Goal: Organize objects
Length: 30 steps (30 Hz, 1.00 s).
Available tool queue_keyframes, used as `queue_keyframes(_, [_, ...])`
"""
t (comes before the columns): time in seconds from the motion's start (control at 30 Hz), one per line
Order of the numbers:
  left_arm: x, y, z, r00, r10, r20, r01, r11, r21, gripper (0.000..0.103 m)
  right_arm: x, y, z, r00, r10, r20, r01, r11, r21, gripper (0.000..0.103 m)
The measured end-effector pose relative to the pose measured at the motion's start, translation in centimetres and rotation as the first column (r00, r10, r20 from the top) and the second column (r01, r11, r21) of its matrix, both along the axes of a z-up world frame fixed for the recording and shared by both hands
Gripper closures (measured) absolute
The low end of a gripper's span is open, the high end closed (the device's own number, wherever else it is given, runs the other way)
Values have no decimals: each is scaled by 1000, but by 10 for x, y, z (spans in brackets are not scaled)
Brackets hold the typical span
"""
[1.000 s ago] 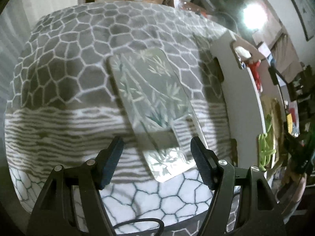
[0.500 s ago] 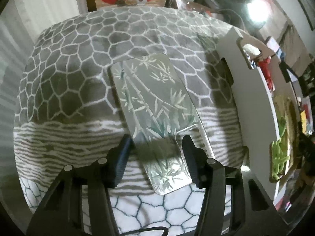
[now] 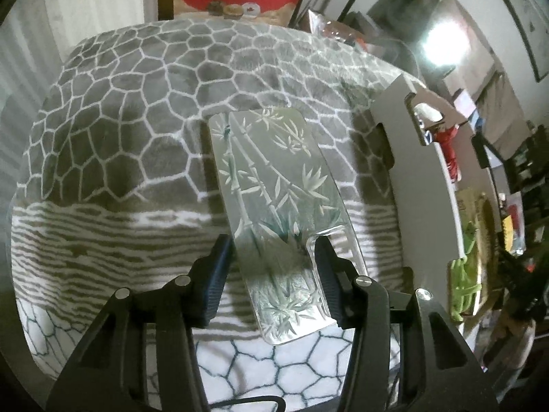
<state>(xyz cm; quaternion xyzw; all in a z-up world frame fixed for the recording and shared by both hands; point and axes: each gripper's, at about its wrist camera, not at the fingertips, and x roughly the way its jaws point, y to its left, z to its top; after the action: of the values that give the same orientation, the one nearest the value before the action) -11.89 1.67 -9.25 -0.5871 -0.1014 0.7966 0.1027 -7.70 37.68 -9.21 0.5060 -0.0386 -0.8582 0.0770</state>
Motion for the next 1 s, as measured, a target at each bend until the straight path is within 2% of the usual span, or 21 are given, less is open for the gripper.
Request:
queue_keyframes(0.13, [3, -2, 7, 1000, 6, -11, -5, 1000, 12, 57, -1, 0, 0, 1000, -1, 2, 1, 1000, 4, 88])
queue_keyframes(0.3, [5, -6, 17, 1000, 13, -16, -12, 998, 65, 61, -1, 0, -1, 1000, 0, 3, 0, 1000, 10, 88])
queue_keyframes(0.33, [5, -6, 19, 1000, 15, -16, -14, 997, 75, 68, -1, -1, -1, 1000, -1, 3, 0, 1000, 11, 88])
queue_keyframes(0.37, [5, -6, 21, 1000, 10, -17, -9, 996, 86, 92, -1, 0, -1, 1000, 0, 4, 0, 1000, 11, 88])
queue_keyframes(0.43, [4, -7, 24, 1000, 5, -16, -4, 994, 105, 93, -1, -1, -1, 1000, 0, 3, 0, 1000, 12, 88])
queue_keyframes(0.53, [2, -7, 23, 1000, 12, -18, -10, 996, 88, 92, -2, -1, -1, 1000, 0, 3, 0, 1000, 11, 88])
queue_keyframes(0.57, [2, -7, 21, 1000, 16, -12, -15, 996, 84, 90, -2, 0, -1, 1000, 0, 3, 0, 1000, 9, 88])
queue_keyframes(0.63, [1, -4, 17, 1000, 15, 5, -15, 998, 53, 71, -2, -1, -1, 1000, -1, 2, 1, 1000, 8, 88])
queue_keyframes(0.67, [1, -1, 14, 1000, 12, 17, -13, 1000, 29, 55, -2, 0, -1, 1000, -1, 2, 1, 1000, 7, 88])
queue_keyframes(0.7, [0, 3, 12, 1000, 6, 23, -7, 1000, 21, 46, -2, -1, -1, 1000, -1, 2, 1, 1000, 7, 88])
queue_keyframes(0.87, [1, 23, 1, 998, -27, 59, 26, 1000, 5, 40, -2, 0, -1, 1000, -1, 2, 1, 1000, 5, 88])
queue_keyframes(1.0, [4, 39, -5, 997, -59, 59, 62, 997, -53, 38, -2, 0, -1, 1000, -1, 1, 1, 1000, 3, 88])
